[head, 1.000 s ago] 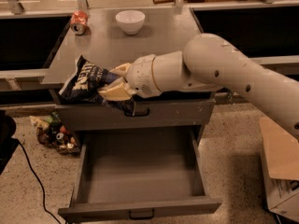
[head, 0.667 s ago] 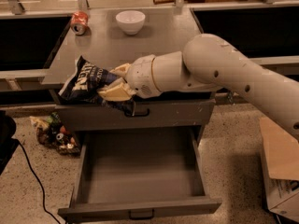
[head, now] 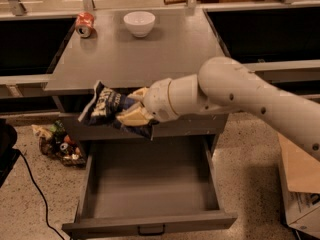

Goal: Place blue chip bag into middle drawer

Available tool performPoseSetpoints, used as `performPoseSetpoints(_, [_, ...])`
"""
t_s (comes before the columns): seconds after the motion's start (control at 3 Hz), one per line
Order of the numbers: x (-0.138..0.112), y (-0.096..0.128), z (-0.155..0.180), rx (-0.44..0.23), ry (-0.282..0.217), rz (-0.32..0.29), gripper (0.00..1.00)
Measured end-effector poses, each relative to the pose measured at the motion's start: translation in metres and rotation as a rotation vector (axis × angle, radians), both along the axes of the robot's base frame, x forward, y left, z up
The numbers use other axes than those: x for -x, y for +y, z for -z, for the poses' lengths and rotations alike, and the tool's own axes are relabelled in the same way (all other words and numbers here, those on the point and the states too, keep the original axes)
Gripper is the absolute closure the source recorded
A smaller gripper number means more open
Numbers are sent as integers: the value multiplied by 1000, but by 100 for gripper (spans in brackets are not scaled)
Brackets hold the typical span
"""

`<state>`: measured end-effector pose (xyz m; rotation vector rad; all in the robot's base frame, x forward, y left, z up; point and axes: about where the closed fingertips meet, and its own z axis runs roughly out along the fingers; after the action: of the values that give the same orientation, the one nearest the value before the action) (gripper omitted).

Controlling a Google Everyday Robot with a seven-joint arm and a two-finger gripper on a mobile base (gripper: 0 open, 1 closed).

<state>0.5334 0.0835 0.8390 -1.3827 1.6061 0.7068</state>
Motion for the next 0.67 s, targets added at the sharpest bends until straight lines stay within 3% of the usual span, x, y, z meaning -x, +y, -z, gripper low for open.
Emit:
performPoseSetpoints(0.33, [17,-17,60,28,95,45,100])
performPoseSetpoints(0.67, [17,-17,61,29,95,45,100])
